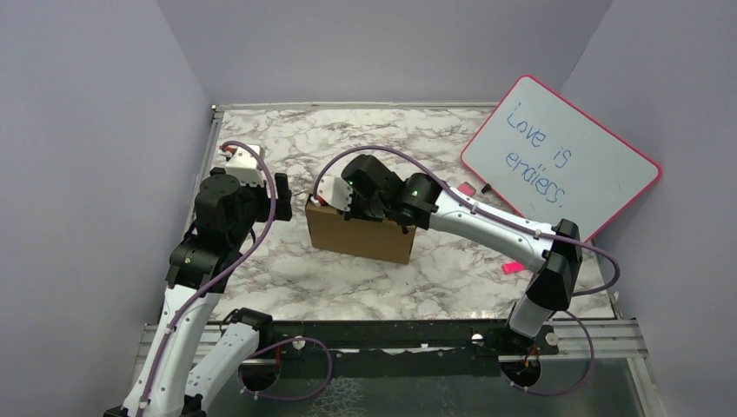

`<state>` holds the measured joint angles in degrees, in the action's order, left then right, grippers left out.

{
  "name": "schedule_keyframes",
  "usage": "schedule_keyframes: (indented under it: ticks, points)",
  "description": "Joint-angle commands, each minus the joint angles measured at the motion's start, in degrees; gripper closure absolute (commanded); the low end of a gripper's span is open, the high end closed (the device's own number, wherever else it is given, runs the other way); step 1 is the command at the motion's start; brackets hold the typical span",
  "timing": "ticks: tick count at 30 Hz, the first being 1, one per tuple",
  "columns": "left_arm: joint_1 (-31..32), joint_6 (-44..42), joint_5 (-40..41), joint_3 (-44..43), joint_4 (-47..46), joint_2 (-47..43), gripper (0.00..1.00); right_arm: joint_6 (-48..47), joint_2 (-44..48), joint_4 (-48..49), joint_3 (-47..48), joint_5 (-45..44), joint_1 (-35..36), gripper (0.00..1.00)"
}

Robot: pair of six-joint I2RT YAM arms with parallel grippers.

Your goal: Fold the paper box

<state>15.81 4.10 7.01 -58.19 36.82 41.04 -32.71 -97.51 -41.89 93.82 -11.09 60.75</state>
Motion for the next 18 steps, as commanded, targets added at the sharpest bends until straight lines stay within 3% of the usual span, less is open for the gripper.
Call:
schedule_keyframes:
  ticks: [1, 5, 9, 18]
  points:
    - [-0.3, -2.2, -3.7, 0.4, 0.8, 0.2, 0.02, -0.5, -2.1, -5.3, 1.8, 0.3, 0.4, 0.65]
    - [-0.2, -3.6, -4.7, 0.1, 1.8, 0.0, 0.02, 2.4, -0.2, -5.4, 2.3, -1.5, 0.3, 0.47]
    - [0.1, -5.7, -6.8, -0.4, 2.9, 1.0, 0.02, 7.1, 6.1, -2.9, -0.4, -1.9, 0.3, 0.36]
    - [0.3, -8.5, -12.0, -2.8, 4.8, 6.8, 0.04, 22.6, 20.8, -2.2, -11.3, -9.7, 0.3, 0.29]
